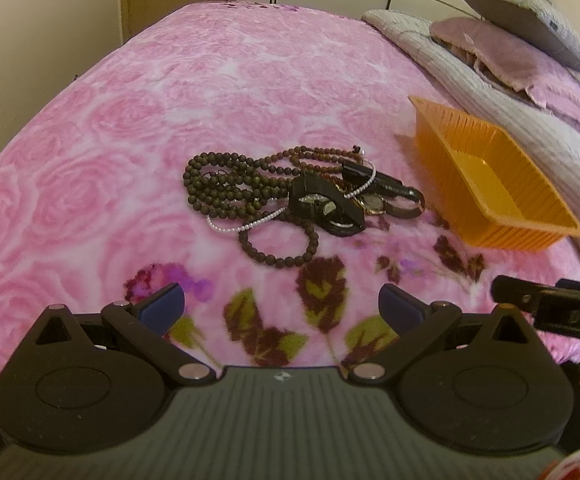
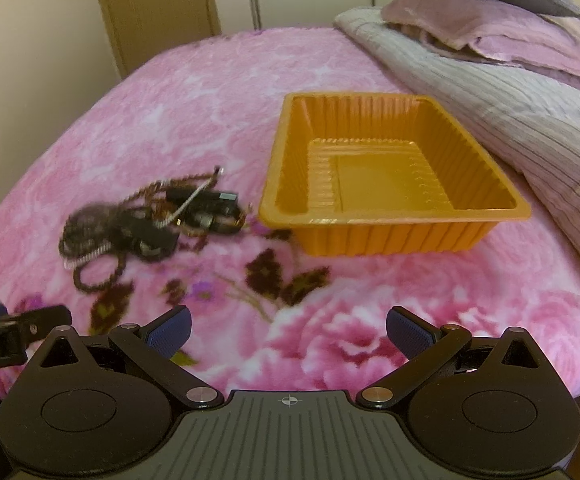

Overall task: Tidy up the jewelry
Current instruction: 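Grasp the orange tray rim with the right tool and pull it beside the jewelry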

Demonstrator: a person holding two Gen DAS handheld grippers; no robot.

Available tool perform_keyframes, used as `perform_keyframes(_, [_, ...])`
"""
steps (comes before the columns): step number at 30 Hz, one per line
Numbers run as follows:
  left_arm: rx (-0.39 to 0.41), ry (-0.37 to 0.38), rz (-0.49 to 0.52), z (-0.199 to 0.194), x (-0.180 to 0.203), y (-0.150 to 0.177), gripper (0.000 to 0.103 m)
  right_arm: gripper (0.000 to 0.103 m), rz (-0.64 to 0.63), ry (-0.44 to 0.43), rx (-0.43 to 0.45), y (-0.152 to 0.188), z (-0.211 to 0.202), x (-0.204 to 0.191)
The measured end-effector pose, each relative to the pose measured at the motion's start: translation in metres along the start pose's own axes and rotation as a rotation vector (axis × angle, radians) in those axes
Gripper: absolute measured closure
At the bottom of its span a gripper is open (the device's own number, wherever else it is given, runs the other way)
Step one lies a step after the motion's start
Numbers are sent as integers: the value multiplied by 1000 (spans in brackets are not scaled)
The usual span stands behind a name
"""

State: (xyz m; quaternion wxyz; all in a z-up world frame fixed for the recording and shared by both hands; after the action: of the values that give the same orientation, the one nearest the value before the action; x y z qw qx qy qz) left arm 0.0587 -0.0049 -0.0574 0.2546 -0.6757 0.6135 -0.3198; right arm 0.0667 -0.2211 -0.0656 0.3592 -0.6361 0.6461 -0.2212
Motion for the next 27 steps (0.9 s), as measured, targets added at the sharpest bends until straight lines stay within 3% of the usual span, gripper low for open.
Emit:
perform_keyframes(10, [27, 71, -167, 15, -15, -17, 1, 1, 176, 16, 156, -53, -30, 78])
perform_keyframes(14, [33, 129, -233, 21, -15, -22, 1, 1, 209, 31, 147, -71, -17, 120])
perform_keyframes(17, [41, 141, -246, 25, -12, -24, 1, 33, 227, 36, 123, -82, -5, 151])
perform_keyframes(22, [50, 131, -238, 35, -7, -24, 1, 34, 281, 36, 65, -88, 19, 190])
perform_keyframes(27, [51, 130, -217, 44, -2, -23, 1, 50, 330, -25, -47, -81, 52, 203])
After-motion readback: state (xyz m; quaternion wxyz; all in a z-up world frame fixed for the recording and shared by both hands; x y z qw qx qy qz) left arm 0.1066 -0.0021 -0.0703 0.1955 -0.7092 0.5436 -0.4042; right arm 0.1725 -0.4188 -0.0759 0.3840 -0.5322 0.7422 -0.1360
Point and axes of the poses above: each gripper's, at about its wrist camera, not at the fingertips, and z roughly the way its jaws point, x to its right, y to its underside, the point moved 9 cm from there along z, roughly the way its jaws point, and after that the axes turned 7 degrees about x, right-handed, at the moved point
